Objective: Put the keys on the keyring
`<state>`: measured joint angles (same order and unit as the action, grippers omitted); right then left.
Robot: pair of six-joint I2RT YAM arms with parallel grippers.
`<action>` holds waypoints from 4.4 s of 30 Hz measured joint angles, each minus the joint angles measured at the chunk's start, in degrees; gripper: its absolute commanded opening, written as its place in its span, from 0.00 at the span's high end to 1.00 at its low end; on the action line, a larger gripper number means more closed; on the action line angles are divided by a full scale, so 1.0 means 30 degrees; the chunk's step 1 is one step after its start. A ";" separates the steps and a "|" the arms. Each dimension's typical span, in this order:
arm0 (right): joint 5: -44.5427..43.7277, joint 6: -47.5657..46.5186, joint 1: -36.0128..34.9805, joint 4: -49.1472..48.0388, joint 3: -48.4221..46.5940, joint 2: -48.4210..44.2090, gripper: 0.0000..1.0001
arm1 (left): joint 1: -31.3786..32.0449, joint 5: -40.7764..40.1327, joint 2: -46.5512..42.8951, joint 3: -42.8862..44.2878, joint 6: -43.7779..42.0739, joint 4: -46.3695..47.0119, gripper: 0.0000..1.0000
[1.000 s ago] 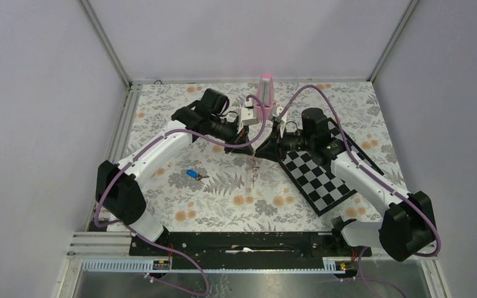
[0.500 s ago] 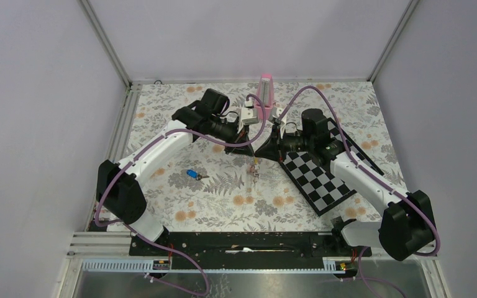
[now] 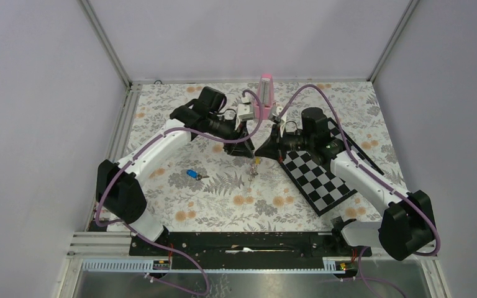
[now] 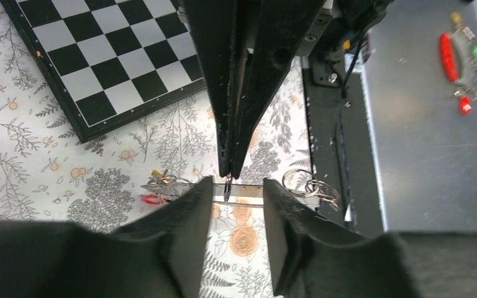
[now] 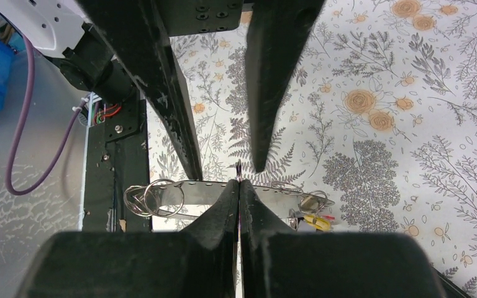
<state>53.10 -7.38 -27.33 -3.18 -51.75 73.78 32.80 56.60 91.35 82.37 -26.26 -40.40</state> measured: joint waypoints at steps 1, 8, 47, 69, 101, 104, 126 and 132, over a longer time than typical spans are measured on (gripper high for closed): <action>-0.0022 0.0138 0.0015 0.0109 -0.0131 0.0000 1.00 | -0.0168 0.0342 0.0000 -0.0015 0.0204 0.0197 0.52; 0.0044 0.1698 0.0211 -0.0087 -0.1268 0.0000 1.00 | -0.2477 0.2754 -0.1202 -0.4095 0.5989 0.7694 0.44; 0.0641 0.4903 0.0772 -0.3883 -0.0539 0.0517 0.77 | -0.2157 0.3126 -0.2441 -0.6062 1.0491 1.3821 1.00; 0.0488 0.1268 0.0816 -0.2244 -0.0015 -0.0117 0.57 | -0.0182 -0.0780 -0.0175 0.0393 -0.0903 -0.0539 1.00; 0.0612 0.0284 -0.0219 -0.1756 0.0313 0.0109 1.00 | -0.0029 -0.0153 0.0036 0.0393 -0.0867 -0.1093 0.83; 0.0532 0.0736 -0.0211 -0.1741 0.0270 0.0109 1.00 | -0.0401 0.0401 0.0117 0.0379 -0.0364 -0.0736 0.63; 0.1078 0.9865 0.1355 -0.8590 0.0903 0.0430 1.00 | -0.2922 0.3191 -0.2798 -0.8335 1.6633 2.0764 0.65; 0.1188 1.0666 0.1370 -0.9449 0.1246 0.0466 1.00 | -0.2550 0.3206 -0.2747 -0.8378 1.7442 2.1944 0.74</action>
<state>56.66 24.62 -23.22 -31.53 -48.01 75.18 25.15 66.22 83.11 57.23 26.06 25.43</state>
